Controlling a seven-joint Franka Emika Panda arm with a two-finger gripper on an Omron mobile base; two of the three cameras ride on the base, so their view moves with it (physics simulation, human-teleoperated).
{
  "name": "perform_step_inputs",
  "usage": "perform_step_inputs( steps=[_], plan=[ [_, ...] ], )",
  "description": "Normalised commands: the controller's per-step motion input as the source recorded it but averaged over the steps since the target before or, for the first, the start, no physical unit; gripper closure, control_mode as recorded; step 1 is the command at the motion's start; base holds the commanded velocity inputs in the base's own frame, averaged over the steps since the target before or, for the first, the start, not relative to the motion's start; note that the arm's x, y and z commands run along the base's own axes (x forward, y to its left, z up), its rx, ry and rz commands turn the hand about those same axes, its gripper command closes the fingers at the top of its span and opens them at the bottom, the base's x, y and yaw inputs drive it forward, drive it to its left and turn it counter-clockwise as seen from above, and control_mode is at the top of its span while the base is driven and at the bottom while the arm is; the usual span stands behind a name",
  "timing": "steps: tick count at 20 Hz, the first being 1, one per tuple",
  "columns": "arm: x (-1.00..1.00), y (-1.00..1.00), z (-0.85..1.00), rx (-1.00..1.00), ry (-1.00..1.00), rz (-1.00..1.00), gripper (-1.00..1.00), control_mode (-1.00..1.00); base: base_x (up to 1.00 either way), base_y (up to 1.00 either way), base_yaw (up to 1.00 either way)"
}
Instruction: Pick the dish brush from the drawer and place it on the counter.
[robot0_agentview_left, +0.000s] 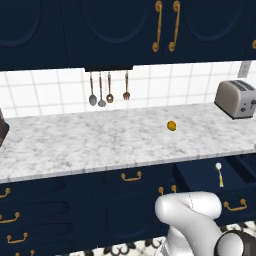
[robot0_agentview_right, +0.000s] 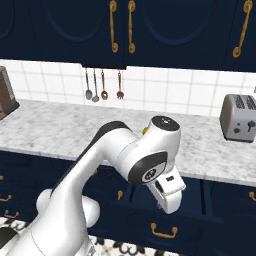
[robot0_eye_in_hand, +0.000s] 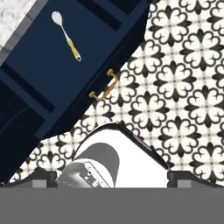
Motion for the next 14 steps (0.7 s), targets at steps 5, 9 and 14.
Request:
perform_step_inputs(
  steps=[5,9,14],
  plan=[
    [0.47,-0.07,-0.92,0.0,0.01,0.0,-1.0,-1.0,0.0,0.0,0.0],
    [0.27,-0.28,-0.76,0.04,0.0,-0.13,-1.0,-1.0,0.0,0.0,0.0],
    [0.19,-0.43,-0.69,0.03,0.0,-0.16,-1.0,-1.0,0.0,0.0,0.0]
  ],
)
